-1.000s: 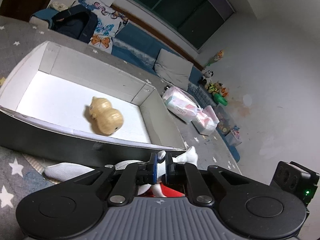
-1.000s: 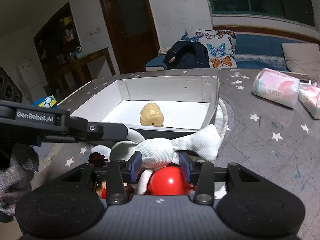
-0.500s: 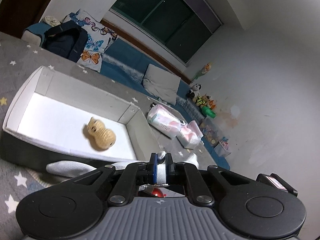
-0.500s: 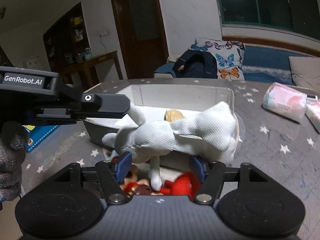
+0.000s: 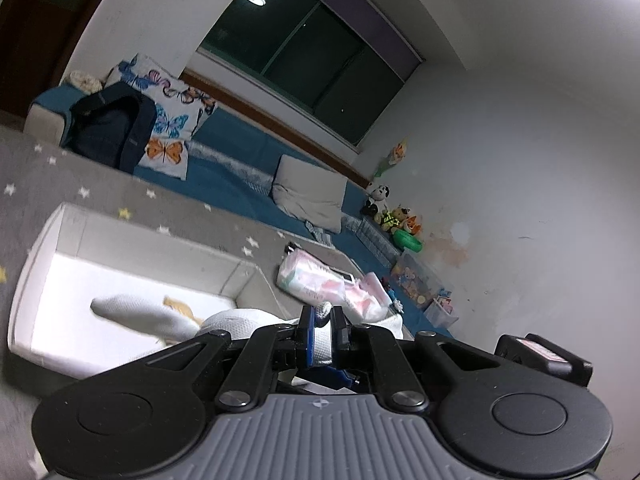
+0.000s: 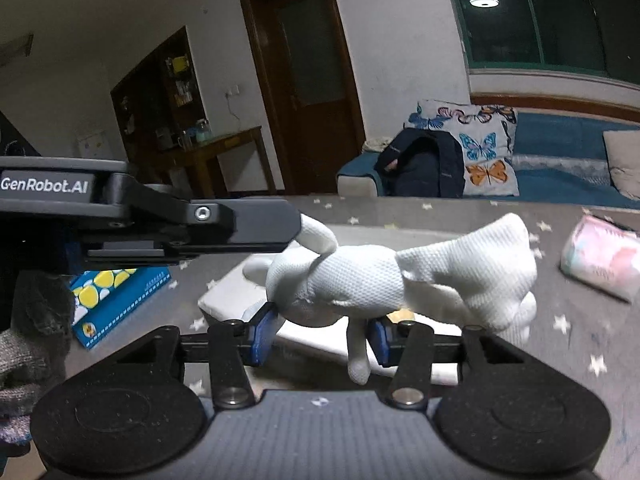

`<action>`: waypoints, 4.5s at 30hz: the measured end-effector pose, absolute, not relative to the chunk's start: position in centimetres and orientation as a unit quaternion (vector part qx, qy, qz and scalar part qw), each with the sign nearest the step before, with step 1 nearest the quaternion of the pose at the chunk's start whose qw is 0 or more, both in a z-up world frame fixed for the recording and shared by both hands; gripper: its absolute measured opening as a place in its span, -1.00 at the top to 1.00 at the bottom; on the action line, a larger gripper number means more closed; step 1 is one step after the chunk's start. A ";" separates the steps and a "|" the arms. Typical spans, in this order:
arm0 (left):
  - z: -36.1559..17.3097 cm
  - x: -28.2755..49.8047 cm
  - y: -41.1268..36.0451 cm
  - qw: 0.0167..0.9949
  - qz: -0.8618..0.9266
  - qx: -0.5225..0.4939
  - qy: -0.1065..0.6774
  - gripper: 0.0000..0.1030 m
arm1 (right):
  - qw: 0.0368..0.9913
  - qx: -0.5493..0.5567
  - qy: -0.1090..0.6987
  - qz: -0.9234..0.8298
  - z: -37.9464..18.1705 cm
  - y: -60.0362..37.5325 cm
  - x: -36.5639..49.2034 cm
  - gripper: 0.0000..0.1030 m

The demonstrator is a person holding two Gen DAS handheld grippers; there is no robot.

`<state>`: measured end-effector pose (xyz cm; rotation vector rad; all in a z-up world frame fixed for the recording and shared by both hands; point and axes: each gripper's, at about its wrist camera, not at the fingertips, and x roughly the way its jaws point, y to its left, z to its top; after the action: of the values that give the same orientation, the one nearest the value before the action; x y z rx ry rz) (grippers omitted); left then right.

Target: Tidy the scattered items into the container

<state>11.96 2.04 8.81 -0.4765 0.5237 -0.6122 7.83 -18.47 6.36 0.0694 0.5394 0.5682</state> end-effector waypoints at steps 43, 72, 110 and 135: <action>4.2 19.5 3.0 0.905 -0.191 -0.215 0.313 0.50 | 0.939 0.006 0.255 0.232 5.9 -18.5 10.5 -0.97; 2.0 6.2 4.9 0.900 -0.190 -0.239 0.312 0.42 | 0.928 0.042 0.271 0.254 3.1 -19.3 2.6 -1.00; 1.1 5.2 3.2 0.889 -0.213 -0.224 0.337 0.41 | 0.931 0.014 0.304 0.201 0.4 -21.7 0.7 -1.00; 0.1 4.5 -2.2 0.859 -0.294 -0.188 0.375 0.41 | 0.922 0.012 0.349 0.168 -2.6 -23.9 1.1 -1.00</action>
<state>4.52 -2.17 0.09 -0.3947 0.7876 -0.6165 1.13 -23.89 -2.61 0.0239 0.7157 0.3448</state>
